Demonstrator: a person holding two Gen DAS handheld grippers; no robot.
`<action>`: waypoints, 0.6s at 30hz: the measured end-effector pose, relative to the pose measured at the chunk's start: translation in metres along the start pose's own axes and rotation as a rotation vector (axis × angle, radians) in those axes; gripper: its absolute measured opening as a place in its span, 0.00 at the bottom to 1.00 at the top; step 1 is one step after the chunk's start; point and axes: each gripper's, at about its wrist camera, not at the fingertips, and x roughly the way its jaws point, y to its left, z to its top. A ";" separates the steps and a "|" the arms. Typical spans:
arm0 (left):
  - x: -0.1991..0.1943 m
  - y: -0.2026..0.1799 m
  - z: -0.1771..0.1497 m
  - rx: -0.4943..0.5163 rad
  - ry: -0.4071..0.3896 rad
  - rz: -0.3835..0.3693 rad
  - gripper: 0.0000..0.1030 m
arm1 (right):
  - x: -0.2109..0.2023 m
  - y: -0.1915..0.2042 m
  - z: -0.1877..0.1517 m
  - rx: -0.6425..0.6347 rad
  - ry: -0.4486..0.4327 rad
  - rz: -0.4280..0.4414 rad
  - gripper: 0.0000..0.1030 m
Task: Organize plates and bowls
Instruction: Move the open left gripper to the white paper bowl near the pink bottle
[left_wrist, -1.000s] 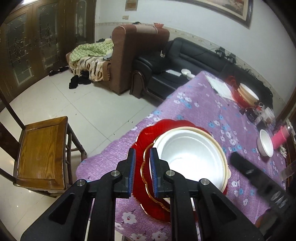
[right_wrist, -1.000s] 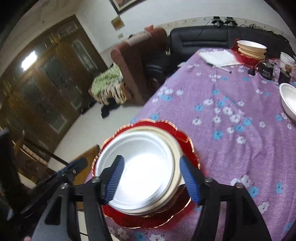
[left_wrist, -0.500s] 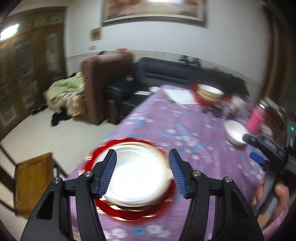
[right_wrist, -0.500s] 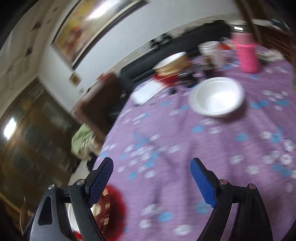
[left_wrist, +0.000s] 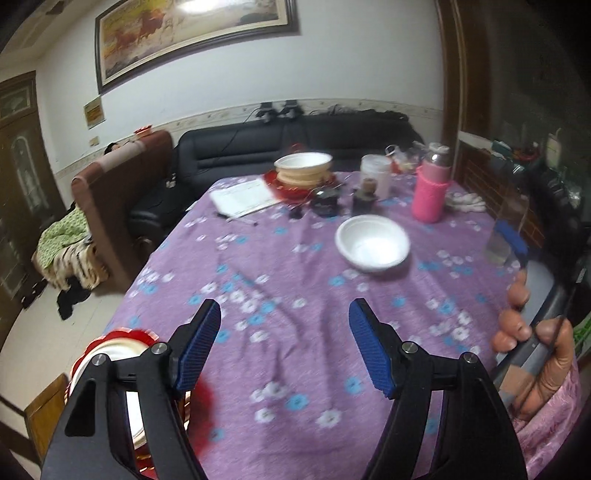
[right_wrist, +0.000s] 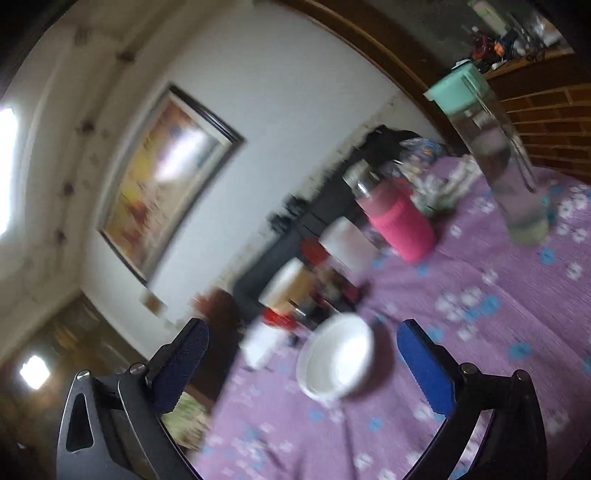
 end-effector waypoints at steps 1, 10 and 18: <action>0.001 -0.003 0.006 -0.011 -0.014 -0.007 0.70 | -0.005 -0.001 0.007 0.015 -0.043 0.048 1.00; 0.054 -0.003 0.087 -0.231 -0.113 -0.022 0.80 | 0.060 0.040 0.044 -0.286 0.070 -0.014 1.00; 0.151 -0.012 0.110 -0.397 -0.122 0.144 0.80 | 0.156 -0.007 0.048 -0.210 0.296 -0.219 1.00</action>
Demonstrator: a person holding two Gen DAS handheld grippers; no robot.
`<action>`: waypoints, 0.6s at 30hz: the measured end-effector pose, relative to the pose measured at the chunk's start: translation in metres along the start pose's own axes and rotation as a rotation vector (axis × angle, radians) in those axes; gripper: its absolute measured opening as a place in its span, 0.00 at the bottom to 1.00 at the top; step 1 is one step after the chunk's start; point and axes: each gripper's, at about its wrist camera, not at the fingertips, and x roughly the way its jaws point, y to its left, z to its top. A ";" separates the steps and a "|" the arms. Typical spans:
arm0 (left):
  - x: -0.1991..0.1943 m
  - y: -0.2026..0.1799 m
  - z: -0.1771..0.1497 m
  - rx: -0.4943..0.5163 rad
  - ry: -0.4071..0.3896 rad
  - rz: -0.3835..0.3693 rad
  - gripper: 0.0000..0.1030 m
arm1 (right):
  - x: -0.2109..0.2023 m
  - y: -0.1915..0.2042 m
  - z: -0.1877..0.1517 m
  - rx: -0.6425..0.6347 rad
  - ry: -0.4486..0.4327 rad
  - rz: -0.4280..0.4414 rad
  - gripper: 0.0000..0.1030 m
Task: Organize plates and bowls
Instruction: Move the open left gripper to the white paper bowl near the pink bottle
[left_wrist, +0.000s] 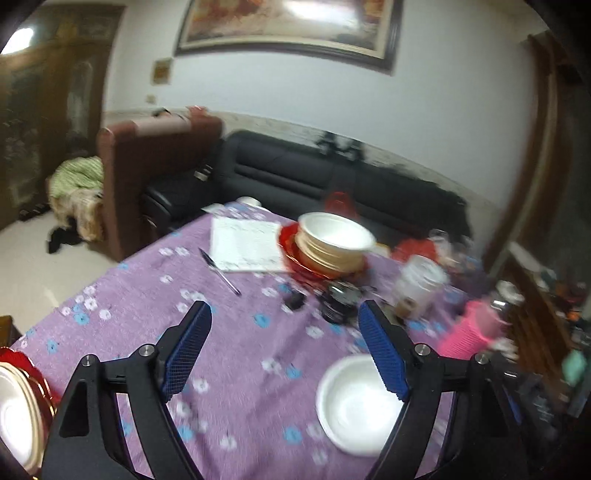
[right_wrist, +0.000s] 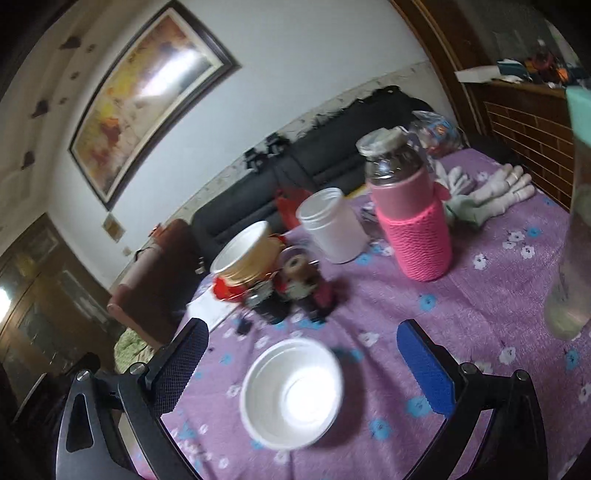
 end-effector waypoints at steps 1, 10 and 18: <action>0.004 -0.004 -0.005 0.011 -0.017 0.015 0.80 | 0.004 -0.004 0.001 0.003 -0.020 -0.009 1.00; 0.052 -0.033 -0.034 0.175 0.005 -0.039 0.82 | 0.007 -0.003 -0.006 -0.146 -0.127 0.010 1.00; 0.102 -0.012 -0.040 0.088 0.282 -0.129 0.82 | 0.042 -0.005 -0.014 -0.174 0.094 -0.132 1.00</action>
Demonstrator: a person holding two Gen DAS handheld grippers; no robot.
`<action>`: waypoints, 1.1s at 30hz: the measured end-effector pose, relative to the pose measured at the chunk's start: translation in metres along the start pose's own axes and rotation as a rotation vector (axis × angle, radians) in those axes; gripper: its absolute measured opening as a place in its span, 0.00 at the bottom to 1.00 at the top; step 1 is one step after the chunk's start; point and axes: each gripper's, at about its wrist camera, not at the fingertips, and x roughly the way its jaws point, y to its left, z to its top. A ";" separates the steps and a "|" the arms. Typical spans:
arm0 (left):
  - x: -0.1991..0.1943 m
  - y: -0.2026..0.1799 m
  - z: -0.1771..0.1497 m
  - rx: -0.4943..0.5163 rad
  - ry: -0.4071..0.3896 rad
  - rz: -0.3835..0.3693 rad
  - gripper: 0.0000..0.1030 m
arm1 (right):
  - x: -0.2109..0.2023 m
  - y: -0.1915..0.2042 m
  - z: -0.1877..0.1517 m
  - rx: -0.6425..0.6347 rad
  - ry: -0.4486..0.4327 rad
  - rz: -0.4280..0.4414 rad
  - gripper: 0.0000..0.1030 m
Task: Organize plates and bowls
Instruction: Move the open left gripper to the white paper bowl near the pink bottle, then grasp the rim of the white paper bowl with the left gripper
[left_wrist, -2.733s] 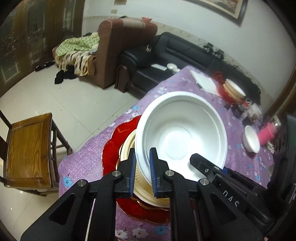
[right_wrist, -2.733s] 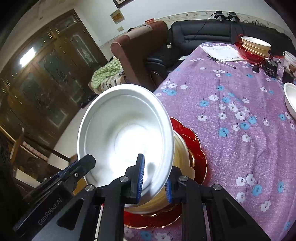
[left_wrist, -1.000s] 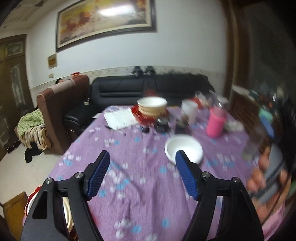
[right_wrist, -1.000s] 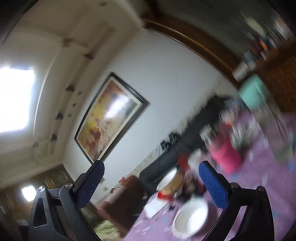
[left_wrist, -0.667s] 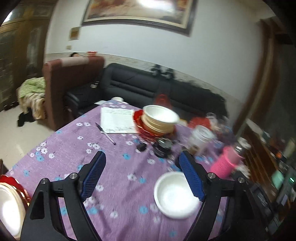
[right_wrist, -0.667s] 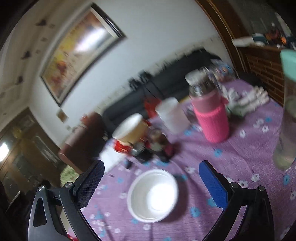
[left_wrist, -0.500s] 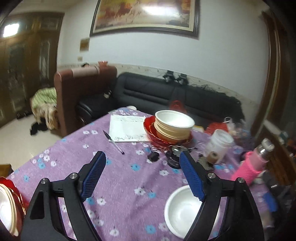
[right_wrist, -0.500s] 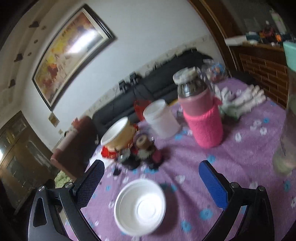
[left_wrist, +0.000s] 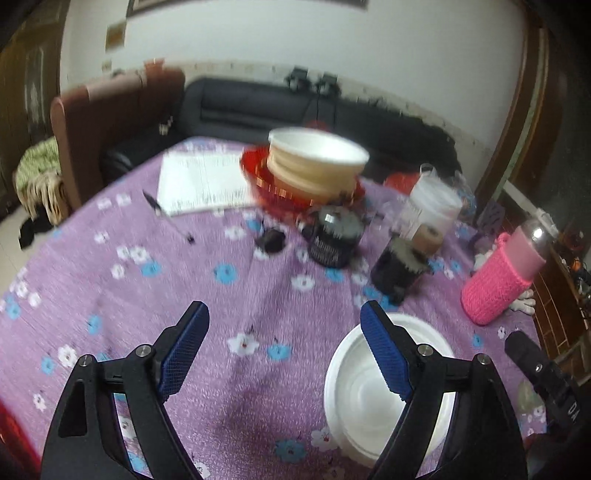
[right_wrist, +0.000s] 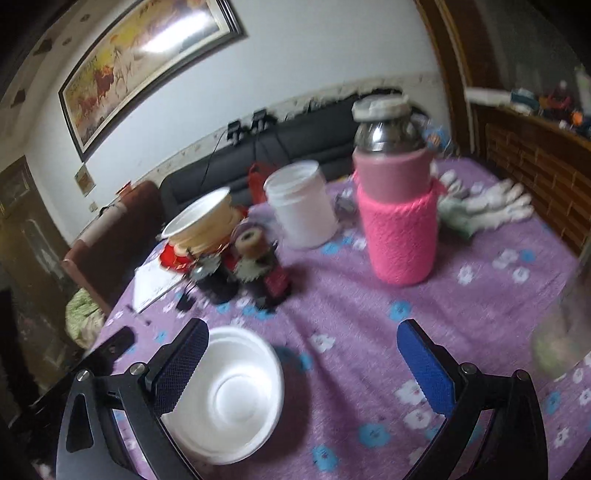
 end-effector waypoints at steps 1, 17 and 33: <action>0.005 0.001 -0.002 -0.009 0.024 -0.016 0.82 | 0.005 0.000 -0.001 0.004 0.024 0.003 1.00; 0.035 -0.011 -0.018 -0.007 0.227 -0.115 0.82 | 0.043 -0.028 -0.018 0.161 0.249 0.012 0.99; 0.042 0.003 -0.013 -0.124 0.367 -0.345 0.82 | 0.049 -0.030 -0.022 0.287 0.368 0.179 0.99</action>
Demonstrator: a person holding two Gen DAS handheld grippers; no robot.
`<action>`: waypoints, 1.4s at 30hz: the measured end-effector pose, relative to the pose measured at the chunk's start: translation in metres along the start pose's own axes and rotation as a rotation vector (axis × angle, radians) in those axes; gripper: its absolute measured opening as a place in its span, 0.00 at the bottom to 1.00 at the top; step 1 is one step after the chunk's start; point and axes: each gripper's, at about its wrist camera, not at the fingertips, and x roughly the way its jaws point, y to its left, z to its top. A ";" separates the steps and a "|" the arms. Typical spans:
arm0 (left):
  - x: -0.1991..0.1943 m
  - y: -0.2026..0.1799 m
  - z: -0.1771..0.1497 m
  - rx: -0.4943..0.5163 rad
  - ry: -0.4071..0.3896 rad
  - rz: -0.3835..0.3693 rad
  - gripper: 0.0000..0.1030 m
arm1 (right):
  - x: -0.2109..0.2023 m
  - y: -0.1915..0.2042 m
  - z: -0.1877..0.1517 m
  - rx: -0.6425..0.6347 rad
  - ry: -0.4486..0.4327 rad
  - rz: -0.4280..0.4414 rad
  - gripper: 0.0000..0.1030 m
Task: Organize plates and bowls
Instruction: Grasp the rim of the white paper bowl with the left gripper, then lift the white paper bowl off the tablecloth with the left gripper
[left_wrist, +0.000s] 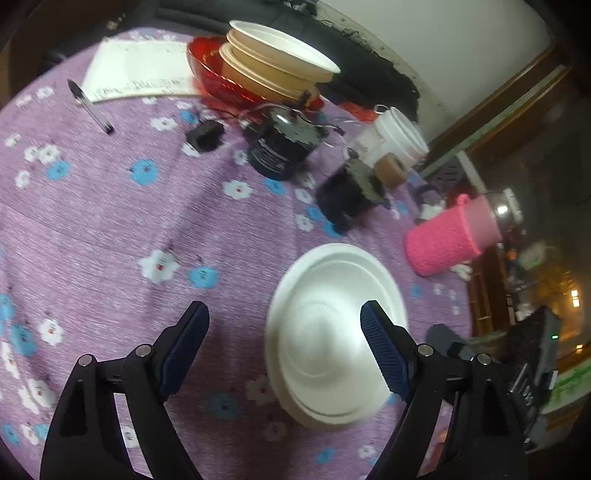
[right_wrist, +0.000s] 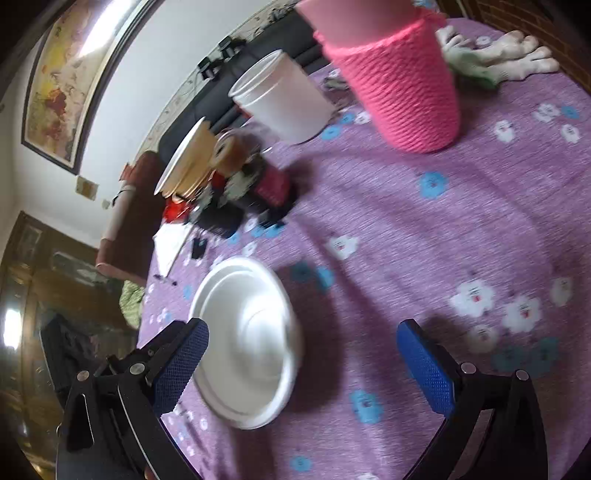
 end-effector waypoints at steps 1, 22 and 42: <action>0.001 0.000 0.000 -0.002 0.004 -0.005 0.82 | 0.002 0.000 -0.001 0.007 0.005 0.021 0.99; 0.016 -0.008 -0.010 0.111 -0.051 0.282 0.34 | 0.031 -0.003 -0.014 0.092 0.007 0.117 0.74; 0.010 -0.025 -0.017 0.158 -0.060 0.225 0.11 | 0.037 0.002 -0.020 0.056 0.017 0.025 0.13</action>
